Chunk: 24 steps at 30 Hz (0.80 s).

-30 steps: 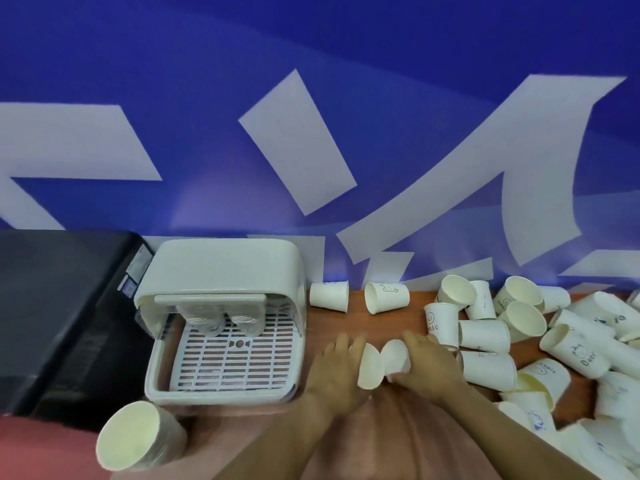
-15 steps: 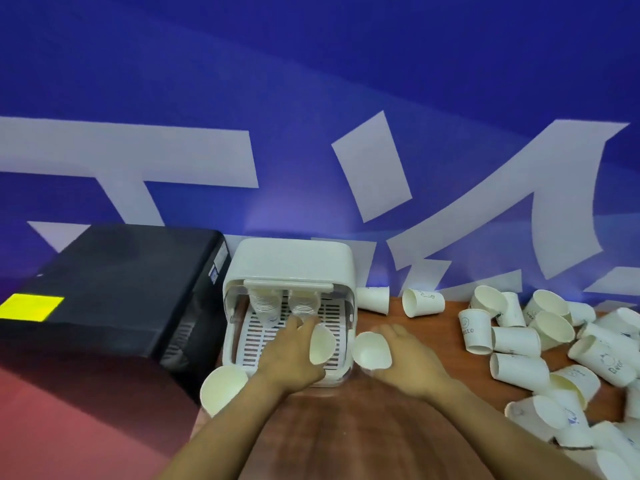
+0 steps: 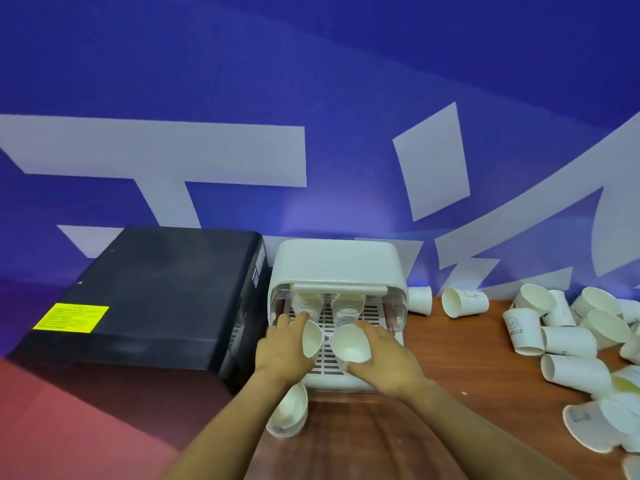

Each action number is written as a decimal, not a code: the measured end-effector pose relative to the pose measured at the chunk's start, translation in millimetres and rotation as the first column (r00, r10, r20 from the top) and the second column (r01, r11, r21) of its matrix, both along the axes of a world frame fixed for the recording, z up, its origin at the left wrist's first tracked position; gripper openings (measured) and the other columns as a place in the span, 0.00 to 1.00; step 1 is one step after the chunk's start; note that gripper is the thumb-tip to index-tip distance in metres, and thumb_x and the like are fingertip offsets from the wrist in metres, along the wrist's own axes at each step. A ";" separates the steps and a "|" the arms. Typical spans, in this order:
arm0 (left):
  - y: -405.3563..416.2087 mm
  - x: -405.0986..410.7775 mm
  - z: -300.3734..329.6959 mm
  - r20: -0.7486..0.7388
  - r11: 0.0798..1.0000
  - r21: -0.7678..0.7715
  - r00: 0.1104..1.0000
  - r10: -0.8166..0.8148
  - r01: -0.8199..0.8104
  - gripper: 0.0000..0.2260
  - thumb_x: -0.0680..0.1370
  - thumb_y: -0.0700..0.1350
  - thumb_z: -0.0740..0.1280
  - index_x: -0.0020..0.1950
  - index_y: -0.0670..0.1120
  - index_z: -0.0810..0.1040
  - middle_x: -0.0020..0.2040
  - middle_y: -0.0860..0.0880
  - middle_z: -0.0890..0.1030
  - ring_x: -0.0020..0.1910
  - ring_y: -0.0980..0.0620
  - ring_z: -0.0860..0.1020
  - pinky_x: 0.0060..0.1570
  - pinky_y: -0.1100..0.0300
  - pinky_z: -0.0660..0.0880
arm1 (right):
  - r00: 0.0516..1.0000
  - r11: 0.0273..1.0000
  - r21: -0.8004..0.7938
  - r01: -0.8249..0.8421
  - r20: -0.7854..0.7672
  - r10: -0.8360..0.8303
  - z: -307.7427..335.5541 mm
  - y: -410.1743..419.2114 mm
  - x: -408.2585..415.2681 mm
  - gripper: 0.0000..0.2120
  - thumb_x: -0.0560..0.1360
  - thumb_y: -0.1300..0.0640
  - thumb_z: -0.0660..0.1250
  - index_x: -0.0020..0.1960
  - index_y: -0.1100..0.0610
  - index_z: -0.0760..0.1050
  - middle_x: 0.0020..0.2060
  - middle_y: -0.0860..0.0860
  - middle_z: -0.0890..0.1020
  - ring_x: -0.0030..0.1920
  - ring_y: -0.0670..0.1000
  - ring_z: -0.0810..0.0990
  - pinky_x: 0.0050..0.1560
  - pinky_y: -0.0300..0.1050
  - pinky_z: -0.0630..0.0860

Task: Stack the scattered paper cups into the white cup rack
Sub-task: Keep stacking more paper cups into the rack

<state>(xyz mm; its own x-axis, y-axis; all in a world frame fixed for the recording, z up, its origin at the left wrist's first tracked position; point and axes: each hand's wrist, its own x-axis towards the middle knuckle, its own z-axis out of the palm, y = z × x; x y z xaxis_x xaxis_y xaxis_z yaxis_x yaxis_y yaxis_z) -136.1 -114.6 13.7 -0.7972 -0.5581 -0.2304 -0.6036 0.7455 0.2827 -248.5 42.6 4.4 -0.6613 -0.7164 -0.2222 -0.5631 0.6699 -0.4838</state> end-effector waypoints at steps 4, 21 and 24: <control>-11.6 -4.7 -12.9 0.044 1.000 -0.003 0.999 -0.018 0.018 0.30 0.72 0.52 0.69 0.70 0.53 0.60 0.65 0.47 0.67 0.62 0.44 0.70 0.55 0.51 0.73 | 0.997 0.998 -0.039 0.058 0.049 -0.056 -9.8 -19.2 0.7 0.35 0.68 0.41 0.70 0.70 0.41 0.58 0.67 0.44 0.69 0.66 0.48 0.70 0.60 0.47 0.71; -28.9 -16.9 -39.9 0.209 0.995 -0.010 0.973 -0.096 0.100 0.38 0.70 0.54 0.73 0.74 0.52 0.56 0.69 0.46 0.66 0.69 0.43 0.65 0.65 0.48 0.68 | 0.983 0.995 0.083 0.055 0.170 -0.068 -52.5 -32.0 1.8 0.43 0.68 0.40 0.71 0.75 0.47 0.52 0.71 0.47 0.65 0.69 0.50 0.67 0.66 0.50 0.68; -28.6 -17.0 -38.4 0.223 0.994 -0.007 0.970 -0.101 0.105 0.37 0.70 0.56 0.73 0.74 0.53 0.57 0.69 0.46 0.66 0.69 0.43 0.65 0.65 0.48 0.67 | 0.985 0.995 0.085 0.045 0.162 -0.058 -51.8 -26.3 1.2 0.45 0.68 0.41 0.72 0.76 0.47 0.51 0.72 0.47 0.64 0.70 0.50 0.66 0.66 0.48 0.68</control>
<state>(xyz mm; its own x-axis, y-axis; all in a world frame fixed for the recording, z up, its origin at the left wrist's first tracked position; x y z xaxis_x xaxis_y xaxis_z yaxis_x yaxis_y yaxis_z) -153.1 -143.2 -24.7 -0.7806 -0.4816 -0.3985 -0.5696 0.8106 0.1360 -247.4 16.2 -47.5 -0.6467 -0.6575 -0.3866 -0.4445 0.7368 -0.5095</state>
